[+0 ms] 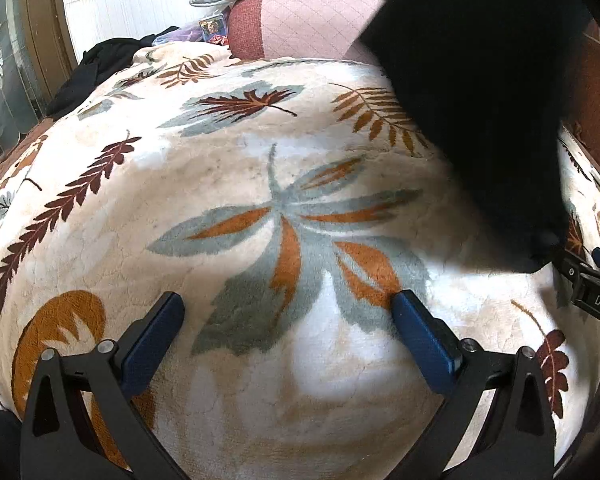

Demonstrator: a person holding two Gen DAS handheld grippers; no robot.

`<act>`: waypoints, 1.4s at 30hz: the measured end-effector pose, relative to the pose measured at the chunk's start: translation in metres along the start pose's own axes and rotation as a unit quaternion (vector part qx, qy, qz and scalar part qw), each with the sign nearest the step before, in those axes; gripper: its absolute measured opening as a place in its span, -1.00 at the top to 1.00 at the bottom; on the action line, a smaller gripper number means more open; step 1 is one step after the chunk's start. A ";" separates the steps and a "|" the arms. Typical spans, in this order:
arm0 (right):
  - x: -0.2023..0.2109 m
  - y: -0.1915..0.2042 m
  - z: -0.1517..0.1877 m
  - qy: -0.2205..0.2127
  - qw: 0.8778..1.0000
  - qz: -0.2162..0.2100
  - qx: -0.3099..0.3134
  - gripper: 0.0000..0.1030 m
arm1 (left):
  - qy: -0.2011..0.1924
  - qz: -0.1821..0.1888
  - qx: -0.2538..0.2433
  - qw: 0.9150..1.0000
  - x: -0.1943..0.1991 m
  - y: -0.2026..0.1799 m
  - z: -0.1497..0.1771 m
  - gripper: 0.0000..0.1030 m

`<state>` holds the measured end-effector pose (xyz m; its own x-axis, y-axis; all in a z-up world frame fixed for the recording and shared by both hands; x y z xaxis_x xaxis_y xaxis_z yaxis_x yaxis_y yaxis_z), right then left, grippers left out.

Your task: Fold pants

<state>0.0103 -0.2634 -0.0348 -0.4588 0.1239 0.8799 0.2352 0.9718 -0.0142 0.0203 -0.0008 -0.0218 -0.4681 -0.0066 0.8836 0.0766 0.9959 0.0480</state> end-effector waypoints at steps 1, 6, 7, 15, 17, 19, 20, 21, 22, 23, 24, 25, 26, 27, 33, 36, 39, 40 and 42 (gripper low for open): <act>0.000 -0.001 0.000 -0.001 1.000 -0.001 -0.001 -0.99 | 0.000 0.001 0.000 1.000 0.000 0.000 0.000 -1.00; -0.001 -0.001 0.001 -0.001 1.000 -0.001 0.000 -0.99 | 0.000 0.001 0.000 1.000 0.000 0.000 0.000 -1.00; -0.001 -0.001 0.001 -0.001 1.000 -0.001 0.000 -0.99 | 0.000 0.000 -0.001 1.000 0.000 0.000 0.000 -1.00; -0.002 0.003 0.004 0.000 1.000 0.001 0.000 -0.99 | 0.000 0.000 -0.001 1.000 0.000 -0.001 0.001 -1.00; -0.003 0.003 0.003 0.001 1.000 0.000 0.000 -0.99 | 0.003 -0.002 -0.002 1.000 -0.001 -0.002 0.001 -1.00; -0.003 0.004 0.003 0.001 1.000 -0.001 -0.001 -0.99 | -0.001 0.000 -0.001 1.000 0.000 -0.001 0.001 -1.00; -0.003 0.004 0.003 0.000 1.000 -0.001 -0.002 -0.99 | 0.001 0.001 -0.001 1.000 -0.001 -0.001 0.001 -1.00; -0.003 0.006 0.003 0.001 1.000 -0.001 -0.001 -0.99 | 0.000 0.000 -0.001 1.000 0.000 -0.001 0.001 -1.00; -0.004 0.006 0.003 0.001 1.000 0.000 -0.001 -0.99 | 0.000 0.000 -0.001 1.000 0.000 -0.002 0.001 -1.00; -0.004 0.007 0.004 0.001 1.000 0.000 -0.001 -0.99 | 0.000 0.000 -0.001 1.000 0.000 -0.002 0.001 -1.00; -0.004 0.008 0.004 0.001 1.000 -0.001 -0.002 -0.99 | 0.000 0.000 -0.001 1.000 0.000 -0.002 0.001 -1.00; -0.004 0.007 0.004 0.001 1.000 -0.001 -0.002 -0.99 | 0.000 0.000 -0.001 1.000 0.000 -0.002 0.002 -1.00; -0.004 0.007 0.005 0.001 1.000 0.000 -0.002 -0.99 | -0.001 0.000 -0.001 1.000 0.000 -0.003 0.002 -1.00; -0.004 0.007 0.005 0.001 1.000 0.000 -0.002 -0.99 | 0.000 -0.001 -0.001 1.000 0.000 -0.002 0.001 -1.00; -0.004 0.006 0.004 0.001 1.000 0.000 -0.002 -0.99 | 0.002 -0.013 -0.008 1.000 0.000 -0.002 0.001 -1.00; -0.005 0.007 0.004 0.003 1.000 0.004 0.000 -0.99 | 0.004 -0.017 -0.011 1.000 0.001 -0.003 0.000 -1.00; -0.002 0.007 0.006 0.002 1.000 -0.003 0.004 -0.99 | 0.012 -0.013 -0.018 1.000 0.005 -0.002 0.000 -1.00; 0.000 0.005 0.007 0.005 1.000 -0.013 0.011 -0.99 | 0.020 -0.009 -0.022 1.000 0.007 -0.001 0.000 -1.00; 0.007 0.004 0.010 0.012 0.999 -0.024 0.022 -0.99 | 0.035 -0.002 -0.029 0.999 0.013 -0.001 0.000 -1.00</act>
Point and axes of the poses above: each gripper's, at about its wrist camera, not at the fingertips, and x roughly against the way its jaws point, y to its left, z to its underside, the point moved 3 cm from there along -x, roughly the way its jaws point, and after that the axes turned 12 degrees about y, right-handed, at the moved point
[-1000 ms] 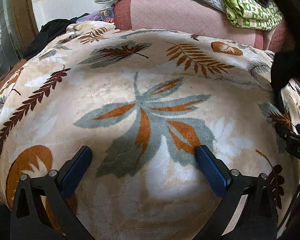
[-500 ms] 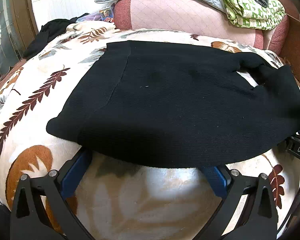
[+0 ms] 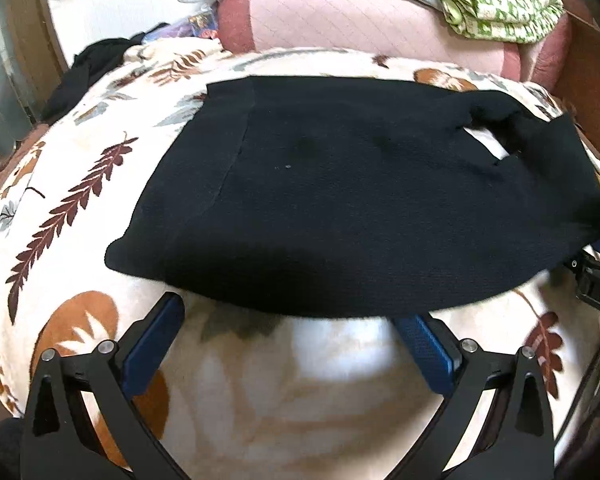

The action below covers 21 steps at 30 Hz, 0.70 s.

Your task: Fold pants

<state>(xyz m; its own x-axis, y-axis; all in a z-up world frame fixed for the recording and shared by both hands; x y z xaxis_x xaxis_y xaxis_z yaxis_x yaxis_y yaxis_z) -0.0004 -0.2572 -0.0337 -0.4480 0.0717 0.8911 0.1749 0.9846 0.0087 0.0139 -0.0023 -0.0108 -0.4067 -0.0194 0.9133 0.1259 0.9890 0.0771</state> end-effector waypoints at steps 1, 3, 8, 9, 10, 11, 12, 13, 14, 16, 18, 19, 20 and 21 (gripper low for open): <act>0.004 -0.001 0.002 0.000 1.000 -0.003 0.000 -0.99 | -0.002 0.001 0.000 1.000 0.005 0.000 0.001 -1.00; 0.015 -0.004 0.006 -0.005 1.000 -0.015 -0.011 -0.99 | -0.017 0.003 0.005 1.000 0.017 0.001 0.002 -1.00; 0.039 -0.005 0.012 -0.018 0.999 -0.042 -0.022 -0.99 | -0.034 0.023 0.013 0.999 0.037 0.001 0.000 -1.00; 0.041 -0.004 0.013 -0.020 0.999 -0.045 -0.021 -0.99 | -0.037 0.026 0.014 0.999 0.040 0.001 0.000 -1.00; 0.044 -0.003 0.014 -0.021 0.999 -0.047 -0.019 -0.99 | -0.037 0.029 0.014 0.999 0.042 0.002 -0.001 -1.00; 0.046 -0.003 0.014 -0.023 0.998 -0.047 -0.017 -0.99 | -0.035 0.032 0.015 0.999 0.043 0.003 -0.003 -1.00; 0.048 -0.004 0.015 -0.027 0.998 -0.046 -0.017 -0.99 | -0.034 0.037 0.019 0.999 0.044 0.004 -0.003 -1.00; 0.051 -0.006 0.016 -0.031 0.998 -0.045 -0.017 -0.99 | -0.033 0.043 0.023 0.998 0.045 0.007 -0.005 -1.00; 0.052 -0.008 0.017 -0.033 0.998 -0.045 -0.019 -0.99 | -0.033 0.048 0.028 0.998 0.046 0.010 -0.006 -1.00; 0.054 -0.016 0.017 -0.035 0.998 -0.046 -0.027 -0.99 | -0.034 0.055 0.041 0.997 0.047 0.016 -0.006 -1.00; 0.054 -0.028 0.016 -0.036 0.997 -0.052 -0.044 -0.96 | -0.031 0.062 0.051 0.996 0.047 0.021 -0.006 -1.00; 0.054 -0.032 0.016 -0.036 0.997 -0.055 -0.051 -0.96 | -0.029 0.065 0.055 0.996 0.045 0.024 -0.005 -1.00; 0.053 -0.036 0.015 -0.035 0.996 -0.061 -0.058 -0.96 | -0.026 0.065 0.058 0.996 0.043 0.026 -0.005 -1.00; 0.053 -0.039 0.014 -0.034 0.995 -0.067 -0.064 -0.95 | -0.023 0.063 0.061 0.996 0.041 0.029 -0.004 -1.00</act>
Point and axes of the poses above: each gripper's, at about its wrist camera, not at the fingertips, and x roughly against the way its jaws point, y to its left, z to its underside, the point moved 3 cm from there along -x, roughly the way its jaws point, and after that the axes turned 12 degrees about y, right-handed, at the moved point
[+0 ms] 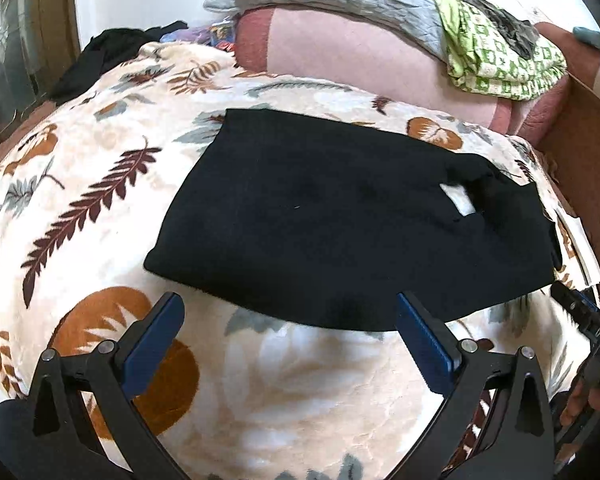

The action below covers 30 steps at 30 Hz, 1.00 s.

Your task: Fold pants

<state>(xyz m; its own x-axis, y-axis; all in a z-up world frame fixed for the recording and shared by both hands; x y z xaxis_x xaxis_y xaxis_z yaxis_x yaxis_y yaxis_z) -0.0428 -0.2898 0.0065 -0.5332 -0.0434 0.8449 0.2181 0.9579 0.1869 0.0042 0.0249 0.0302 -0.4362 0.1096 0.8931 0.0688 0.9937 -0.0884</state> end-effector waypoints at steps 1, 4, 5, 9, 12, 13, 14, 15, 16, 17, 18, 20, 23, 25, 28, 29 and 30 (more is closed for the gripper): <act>0.000 -0.003 -0.001 0.000 1.000 -0.004 -0.004 -0.94 | 0.002 -0.002 0.002 1.000 -0.002 0.003 0.002 -1.00; -0.001 -0.005 -0.008 -0.003 1.000 -0.012 -0.005 -0.93 | 0.012 -0.009 0.016 1.000 -0.010 0.013 0.006 -1.00; -0.002 -0.005 -0.010 -0.004 1.000 -0.014 -0.004 -0.93 | 0.016 -0.009 0.025 1.000 -0.013 0.018 0.007 -1.00; -0.011 -0.002 -0.022 -0.002 1.000 -0.027 -0.003 -0.89 | 0.036 -0.004 0.059 0.998 -0.029 0.030 0.007 -1.00; -0.024 0.002 -0.033 0.007 0.999 -0.047 -0.008 -0.70 | 0.036 -0.003 0.068 0.997 -0.038 0.032 0.002 -1.00; -0.028 0.003 -0.035 0.011 0.999 -0.050 -0.008 -0.52 | 0.033 -0.005 0.067 0.997 -0.040 0.031 0.000 -1.00; -0.033 0.006 -0.037 0.017 0.998 -0.052 -0.007 -0.35 | 0.030 -0.009 0.064 0.997 -0.041 0.030 -0.001 -1.00; -0.038 0.011 -0.040 0.027 0.998 -0.048 -0.002 0.18 | 0.030 -0.012 0.059 0.998 -0.043 0.028 -0.003 -1.00; -0.038 0.016 -0.042 0.031 0.999 -0.038 0.003 0.68 | 0.030 -0.012 0.056 0.998 -0.043 0.027 -0.005 -1.00; -0.036 0.022 -0.043 0.028 0.999 -0.028 0.009 0.69 | 0.030 -0.011 0.054 0.998 -0.044 0.027 -0.006 -1.00; -0.030 0.031 -0.044 0.017 0.999 -0.017 0.021 0.72 | 0.030 -0.012 0.053 0.998 -0.044 0.027 -0.006 -1.00; -0.020 0.050 -0.045 0.001 0.998 -0.008 0.054 0.77 | 0.031 -0.013 0.053 0.998 -0.045 0.026 -0.008 -1.00; -0.017 0.078 -0.047 0.000 0.996 -0.036 0.085 0.77 | 0.028 -0.016 0.053 0.998 -0.045 0.025 -0.009 -1.00; -0.026 0.096 -0.047 0.012 0.993 -0.056 0.099 0.76 | 0.028 -0.017 0.054 0.998 -0.045 0.024 -0.009 -1.00; -0.050 0.115 -0.039 0.048 0.989 -0.077 0.119 0.61 | 0.028 -0.020 0.053 0.998 -0.046 0.024 -0.009 -1.00; -0.054 0.117 -0.036 0.055 0.988 -0.082 0.120 0.58 | 0.028 -0.021 0.052 0.998 -0.046 0.023 -0.009 -1.00; -0.052 0.115 -0.032 0.056 0.987 -0.093 0.119 0.53 | 0.027 -0.022 0.050 0.998 -0.046 0.023 -0.009 -1.00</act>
Point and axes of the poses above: each gripper's, at about its wrist camera, not at the fingertips, and x roughly against the way its jaws point, y to its left, z to its underside, the point moved 3 cm from there along -x, roughly the way its jaws point, and after that the axes turned 12 degrees about y, right-handed, at the moved point
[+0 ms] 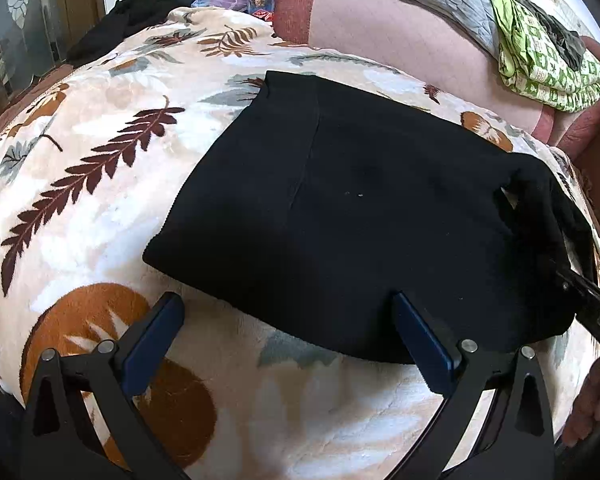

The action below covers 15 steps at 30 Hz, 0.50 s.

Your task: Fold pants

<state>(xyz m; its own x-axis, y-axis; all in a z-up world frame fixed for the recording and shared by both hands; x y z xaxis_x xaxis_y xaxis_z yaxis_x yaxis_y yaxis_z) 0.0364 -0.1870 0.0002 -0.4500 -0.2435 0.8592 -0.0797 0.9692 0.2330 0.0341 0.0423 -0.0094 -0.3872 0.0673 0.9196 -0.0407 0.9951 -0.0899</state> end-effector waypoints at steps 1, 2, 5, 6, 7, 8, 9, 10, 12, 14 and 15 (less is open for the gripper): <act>0.006 -0.003 0.002 -0.005 1.000 -0.010 -0.004 0.46 | -0.001 0.000 -0.001 1.000 0.000 0.000 0.000 -1.00; 0.016 -0.009 0.007 -0.012 0.999 -0.028 -0.015 0.39 | -0.002 0.000 -0.002 1.000 0.000 0.000 0.000 -1.00; 0.045 -0.039 0.018 -0.028 0.996 -0.064 -0.058 0.04 | -0.004 0.002 -0.001 1.000 -0.001 0.000 0.001 -1.00; 0.055 -0.057 0.023 -0.044 0.993 -0.063 -0.087 0.02 | -0.005 0.003 0.000 1.000 -0.001 0.000 0.001 -1.00; 0.059 -0.068 0.023 -0.050 0.992 -0.057 -0.104 -0.02 | -0.005 0.003 0.000 1.000 -0.001 0.000 0.001 -1.00; 0.059 -0.083 0.025 -0.049 0.990 -0.048 -0.127 -0.02 | -0.005 0.003 0.001 1.000 -0.001 0.000 0.001 -1.00; 0.057 -0.094 0.026 -0.044 0.988 -0.040 -0.143 -0.02 | -0.005 0.003 0.001 1.000 -0.001 -0.001 0.000 -1.00; 0.053 -0.104 0.026 -0.035 0.986 -0.031 -0.161 -0.02 | -0.005 0.003 0.000 1.000 -0.001 0.000 0.001 -1.00; 0.042 -0.120 0.025 -0.030 0.981 -0.017 -0.192 -0.02 | -0.005 0.004 0.000 1.000 -0.002 0.000 0.001 -1.00; 0.033 -0.125 0.021 -0.025 0.980 -0.006 -0.196 -0.02 | -0.005 0.002 -0.001 1.000 -0.002 -0.001 0.001 -1.00; 0.028 -0.126 0.017 -0.022 0.981 -0.004 -0.191 -0.02 | -0.004 0.001 -0.002 1.000 -0.002 -0.001 0.000 -1.00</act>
<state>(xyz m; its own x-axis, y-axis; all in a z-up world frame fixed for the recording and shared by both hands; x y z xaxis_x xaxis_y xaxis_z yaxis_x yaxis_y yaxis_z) 0.0185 -0.3153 -0.0130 -0.4889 -0.2409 0.8384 0.2531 0.8806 0.4006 0.0350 0.0413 -0.0115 -0.3952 0.0689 0.9160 -0.0367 0.9952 -0.0907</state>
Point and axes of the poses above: each gripper's, at about its wrist camera, not at the fingertips, and x roughly against the way its jaws point, y to its left, z to its underside, the point moved 3 cm from there along -x, roughly the way its jaws point, and after that the axes turned 12 degrees about y, right-handed, at the moved point
